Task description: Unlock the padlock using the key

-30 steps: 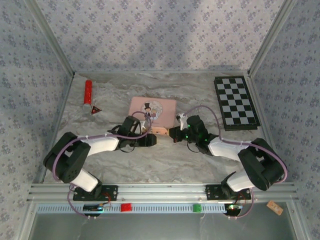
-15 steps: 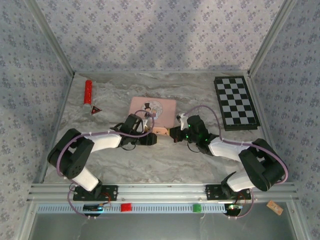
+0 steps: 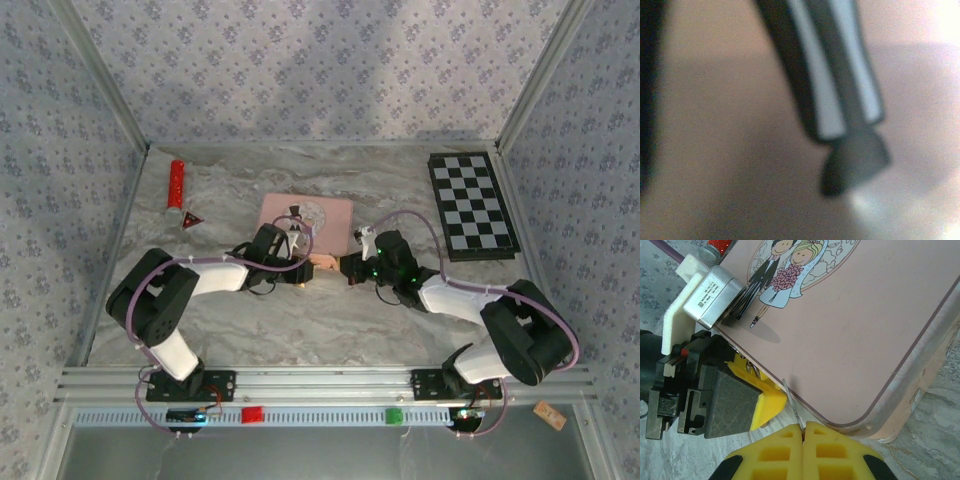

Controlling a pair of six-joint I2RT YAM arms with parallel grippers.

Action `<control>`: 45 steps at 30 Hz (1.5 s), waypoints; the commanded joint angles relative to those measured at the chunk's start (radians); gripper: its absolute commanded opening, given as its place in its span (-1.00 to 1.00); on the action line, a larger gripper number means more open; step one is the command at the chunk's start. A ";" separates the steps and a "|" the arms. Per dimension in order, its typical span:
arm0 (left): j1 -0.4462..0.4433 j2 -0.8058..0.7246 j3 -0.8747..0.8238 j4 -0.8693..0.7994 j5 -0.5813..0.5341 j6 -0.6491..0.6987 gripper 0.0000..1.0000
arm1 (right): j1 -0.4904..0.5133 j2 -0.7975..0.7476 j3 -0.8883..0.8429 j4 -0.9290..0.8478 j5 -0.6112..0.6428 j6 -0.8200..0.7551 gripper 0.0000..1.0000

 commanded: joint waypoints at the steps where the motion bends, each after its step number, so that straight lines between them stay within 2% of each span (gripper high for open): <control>1: 0.008 -0.011 -0.017 0.043 -0.016 0.017 -0.20 | -0.009 -0.024 0.004 -0.025 0.010 -0.022 -1.00; 19: -0.024 -0.070 -0.075 0.197 0.030 -0.109 -0.73 | -0.048 -0.032 0.022 -0.057 0.019 -0.030 -1.00; 25: -0.030 -0.069 -0.048 0.209 0.069 -0.152 -0.79 | -0.059 -0.032 0.029 -0.062 0.000 -0.023 -1.00; 30: -0.027 -0.053 0.024 0.208 0.110 -0.211 -0.81 | -0.065 -0.060 0.015 -0.055 -0.050 0.052 -1.00; 37: -0.016 0.025 0.128 0.228 0.195 -0.273 -0.80 | -0.122 -0.078 -0.020 -0.038 -0.072 0.090 -1.00; 41: -0.010 0.045 0.153 0.200 0.201 -0.265 -0.80 | -0.150 -0.042 -0.017 -0.025 -0.080 0.092 -1.00; 45: 0.000 0.056 0.150 0.191 0.194 -0.270 -0.79 | -0.130 -0.021 -0.016 -0.015 -0.093 0.089 -1.00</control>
